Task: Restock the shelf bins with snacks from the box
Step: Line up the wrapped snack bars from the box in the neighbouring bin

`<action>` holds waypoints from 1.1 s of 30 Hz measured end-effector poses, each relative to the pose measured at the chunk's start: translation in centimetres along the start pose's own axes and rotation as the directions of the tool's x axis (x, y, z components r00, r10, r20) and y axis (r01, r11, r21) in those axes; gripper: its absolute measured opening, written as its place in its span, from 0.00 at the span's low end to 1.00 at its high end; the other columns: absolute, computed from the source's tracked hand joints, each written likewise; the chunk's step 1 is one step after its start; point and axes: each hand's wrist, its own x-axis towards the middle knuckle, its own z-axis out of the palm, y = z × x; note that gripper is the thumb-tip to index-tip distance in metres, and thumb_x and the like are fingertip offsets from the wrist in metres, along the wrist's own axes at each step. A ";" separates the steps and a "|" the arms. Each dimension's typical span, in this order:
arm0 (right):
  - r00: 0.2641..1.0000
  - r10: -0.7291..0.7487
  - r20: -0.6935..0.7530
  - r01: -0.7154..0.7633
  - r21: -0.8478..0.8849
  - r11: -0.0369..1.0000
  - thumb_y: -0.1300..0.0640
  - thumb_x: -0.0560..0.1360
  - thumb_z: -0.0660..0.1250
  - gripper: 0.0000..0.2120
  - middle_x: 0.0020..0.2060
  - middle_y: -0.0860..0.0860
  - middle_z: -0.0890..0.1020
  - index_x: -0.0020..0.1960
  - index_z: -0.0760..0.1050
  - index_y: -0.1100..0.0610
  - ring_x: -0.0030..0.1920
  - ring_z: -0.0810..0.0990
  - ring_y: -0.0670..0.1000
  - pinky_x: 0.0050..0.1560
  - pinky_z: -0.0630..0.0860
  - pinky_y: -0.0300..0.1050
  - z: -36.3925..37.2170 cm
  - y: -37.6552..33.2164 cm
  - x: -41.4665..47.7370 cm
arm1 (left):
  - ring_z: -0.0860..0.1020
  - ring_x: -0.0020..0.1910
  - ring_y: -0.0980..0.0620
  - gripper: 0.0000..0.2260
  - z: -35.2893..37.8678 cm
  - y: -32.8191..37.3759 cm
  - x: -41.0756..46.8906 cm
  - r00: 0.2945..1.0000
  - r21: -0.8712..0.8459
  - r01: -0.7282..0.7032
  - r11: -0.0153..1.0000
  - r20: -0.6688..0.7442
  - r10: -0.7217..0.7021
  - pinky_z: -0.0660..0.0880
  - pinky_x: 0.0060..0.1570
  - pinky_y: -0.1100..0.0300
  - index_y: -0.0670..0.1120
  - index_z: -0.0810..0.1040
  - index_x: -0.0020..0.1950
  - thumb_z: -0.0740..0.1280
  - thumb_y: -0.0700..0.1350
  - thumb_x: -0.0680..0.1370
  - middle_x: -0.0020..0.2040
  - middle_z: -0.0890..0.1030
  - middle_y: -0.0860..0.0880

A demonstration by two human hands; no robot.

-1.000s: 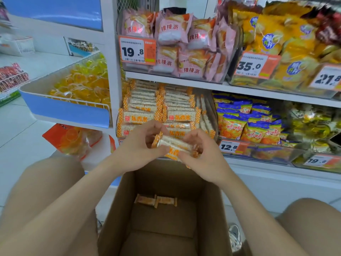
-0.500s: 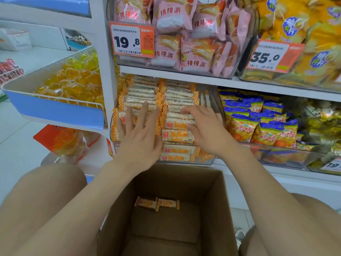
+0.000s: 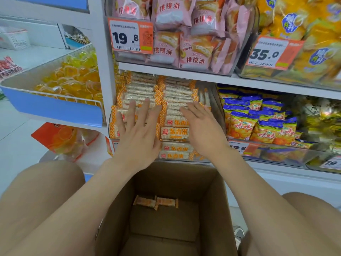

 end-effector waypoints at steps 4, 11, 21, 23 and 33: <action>0.988 -0.057 0.147 0.062 -0.029 0.998 0.65 0.80 0.64 0.40 0.85 0.58 0.48 0.86 0.48 0.57 0.85 0.42 0.56 0.81 0.36 0.51 -0.3 0.5 0.1 | 0.42 0.84 0.38 0.36 0.3 -0.2 0.1 0.976 0.194 -0.212 0.958 -0.007 0.217 0.38 0.77 0.29 0.54 0.49 0.86 0.52 0.49 0.77 0.86 0.46 0.50; 0.996 -0.064 0.066 0.065 -0.023 0.998 0.52 0.79 0.63 0.35 0.82 0.60 0.59 0.83 0.57 0.60 0.83 0.53 0.61 0.83 0.51 0.61 -1.0 0.1 -0.8 | 0.44 0.85 0.42 0.37 1.0 -0.2 0.2 0.966 0.145 -0.259 0.955 0.051 0.254 0.45 0.77 0.29 0.52 0.53 0.86 0.65 0.48 0.78 0.86 0.50 0.51; 0.999 0.035 -0.027 -0.026 0.271 0.962 0.57 0.76 0.63 0.07 0.41 0.46 0.80 0.49 0.79 0.52 0.43 0.78 0.49 0.44 0.76 0.47 -2.9 -3.5 -6.5 | 0.73 0.58 0.41 0.14 -0.6 1.6 -2.4 0.917 -0.023 -0.296 0.955 -0.286 0.278 0.68 0.55 0.47 0.46 0.78 0.59 0.68 0.42 0.74 0.58 0.77 0.46; 0.959 0.051 0.279 -0.128 0.266 0.955 0.55 0.78 0.63 0.05 0.39 0.46 0.78 0.47 0.77 0.50 0.40 0.78 0.50 0.34 0.71 0.46 -1.3 -4.0 -7.8 | 0.74 0.51 0.44 0.08 1.1 2.2 -4.2 0.946 -0.085 -0.305 0.949 -0.142 0.291 0.70 0.50 0.48 0.48 0.76 0.54 0.67 0.44 0.75 0.52 0.77 0.49; 0.474 0.148 0.868 -0.376 0.048 0.925 0.57 0.83 0.64 0.16 0.61 0.56 0.79 0.70 0.74 0.57 0.55 0.81 0.57 0.55 0.81 0.52 16.2 -3.6 -15.1 | 0.81 0.52 0.48 0.08 16.3 -4.1 -12.9 0.613 0.030 0.343 0.939 0.750 -0.248 0.81 0.54 0.49 0.51 0.79 0.59 0.65 0.49 0.83 0.55 0.81 0.49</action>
